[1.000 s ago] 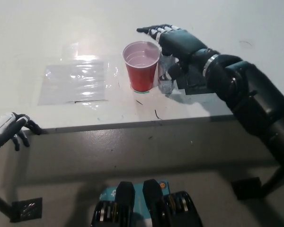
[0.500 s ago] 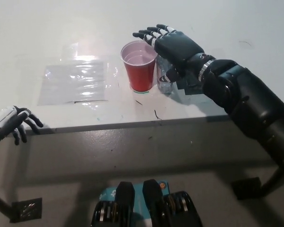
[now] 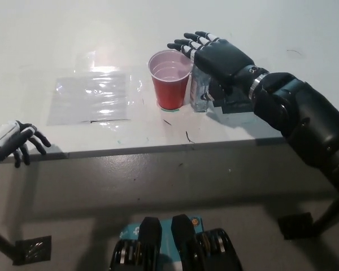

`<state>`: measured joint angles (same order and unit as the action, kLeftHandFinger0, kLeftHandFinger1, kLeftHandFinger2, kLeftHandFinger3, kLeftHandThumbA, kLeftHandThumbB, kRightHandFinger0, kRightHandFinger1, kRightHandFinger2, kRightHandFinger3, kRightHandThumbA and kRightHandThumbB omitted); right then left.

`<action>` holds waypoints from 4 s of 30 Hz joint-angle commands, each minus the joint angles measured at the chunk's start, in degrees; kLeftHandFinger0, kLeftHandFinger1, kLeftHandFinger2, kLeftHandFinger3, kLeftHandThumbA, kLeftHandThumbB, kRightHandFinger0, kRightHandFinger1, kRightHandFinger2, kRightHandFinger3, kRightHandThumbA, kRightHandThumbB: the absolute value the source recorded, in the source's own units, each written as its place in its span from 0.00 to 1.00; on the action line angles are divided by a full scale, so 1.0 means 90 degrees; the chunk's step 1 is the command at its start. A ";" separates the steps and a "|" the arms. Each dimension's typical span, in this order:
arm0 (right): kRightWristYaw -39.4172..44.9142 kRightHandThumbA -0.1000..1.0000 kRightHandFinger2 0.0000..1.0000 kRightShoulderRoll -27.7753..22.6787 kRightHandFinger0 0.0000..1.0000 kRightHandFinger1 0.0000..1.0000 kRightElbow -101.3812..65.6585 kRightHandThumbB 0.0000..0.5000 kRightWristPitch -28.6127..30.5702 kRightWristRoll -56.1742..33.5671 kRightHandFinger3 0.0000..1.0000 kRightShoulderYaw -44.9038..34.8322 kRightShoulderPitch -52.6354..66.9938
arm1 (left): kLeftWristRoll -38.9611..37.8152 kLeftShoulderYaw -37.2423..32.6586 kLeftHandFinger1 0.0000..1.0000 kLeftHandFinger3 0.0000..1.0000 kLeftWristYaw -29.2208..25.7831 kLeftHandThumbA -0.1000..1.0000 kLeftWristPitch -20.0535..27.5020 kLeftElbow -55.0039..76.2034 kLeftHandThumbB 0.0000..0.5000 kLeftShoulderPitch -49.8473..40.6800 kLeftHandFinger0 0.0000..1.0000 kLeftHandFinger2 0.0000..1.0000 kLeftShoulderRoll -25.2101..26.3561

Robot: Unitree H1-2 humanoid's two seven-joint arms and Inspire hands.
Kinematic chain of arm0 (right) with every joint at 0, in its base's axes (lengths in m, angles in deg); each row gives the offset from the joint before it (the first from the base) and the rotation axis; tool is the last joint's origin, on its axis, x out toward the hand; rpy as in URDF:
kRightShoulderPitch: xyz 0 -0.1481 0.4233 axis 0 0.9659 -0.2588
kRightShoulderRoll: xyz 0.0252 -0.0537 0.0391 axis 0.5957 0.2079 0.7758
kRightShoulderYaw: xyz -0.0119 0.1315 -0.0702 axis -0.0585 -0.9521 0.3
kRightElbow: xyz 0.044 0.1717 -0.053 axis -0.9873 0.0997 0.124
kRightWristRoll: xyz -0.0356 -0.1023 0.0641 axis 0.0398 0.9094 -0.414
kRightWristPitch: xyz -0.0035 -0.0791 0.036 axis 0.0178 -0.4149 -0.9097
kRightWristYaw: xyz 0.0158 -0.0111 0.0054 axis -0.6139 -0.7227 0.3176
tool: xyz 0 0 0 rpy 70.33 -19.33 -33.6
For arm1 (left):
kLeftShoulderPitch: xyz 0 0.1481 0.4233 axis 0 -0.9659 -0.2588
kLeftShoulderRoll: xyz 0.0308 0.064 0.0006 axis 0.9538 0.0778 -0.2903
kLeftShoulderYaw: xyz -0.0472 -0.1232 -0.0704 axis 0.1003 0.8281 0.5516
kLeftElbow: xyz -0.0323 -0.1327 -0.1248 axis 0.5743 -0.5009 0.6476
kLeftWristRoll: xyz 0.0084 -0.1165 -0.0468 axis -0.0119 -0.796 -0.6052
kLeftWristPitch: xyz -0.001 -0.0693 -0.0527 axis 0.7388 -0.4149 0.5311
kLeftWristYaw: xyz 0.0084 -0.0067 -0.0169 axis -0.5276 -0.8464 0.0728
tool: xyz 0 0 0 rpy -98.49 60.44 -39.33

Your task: The robot uses its right hand to press the hand soap kept in the middle of the table to get liquid hand soap out

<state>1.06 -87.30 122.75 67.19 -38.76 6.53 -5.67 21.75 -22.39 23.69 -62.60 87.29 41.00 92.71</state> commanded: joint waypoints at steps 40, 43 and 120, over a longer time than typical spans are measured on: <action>-0.0189 1.00 1.00 0.0388 1.00 1.00 0.1008 1.00 -0.0295 0.0431 1.00 0.0382 0.0597 | 0.0273 0.0035 0.24 0.71 0.0203 1.00 0.0364 -0.0093 0.57 0.0845 0.24 0.41 0.0352; -0.0147 1.00 1.00 0.0386 1.00 1.00 0.0946 1.00 -0.0363 0.0461 1.00 0.0402 0.0633 | 0.0337 0.0010 0.22 0.71 0.0193 1.00 0.0385 -0.0079 0.58 0.0839 0.22 0.40 0.0368; 0.0640 1.00 0.87 -0.0709 0.69 0.76 -0.4608 0.56 -0.1081 -0.2618 1.00 -0.4979 0.2838 | 0.0018 0.0636 0.23 0.70 0.0030 1.00 0.0381 0.0268 0.39 -0.0554 0.20 0.39 -0.0062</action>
<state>10.33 -93.17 82.16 56.20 -55.30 -34.84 18.32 22.02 -17.99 26.05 -61.90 88.94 35.50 91.45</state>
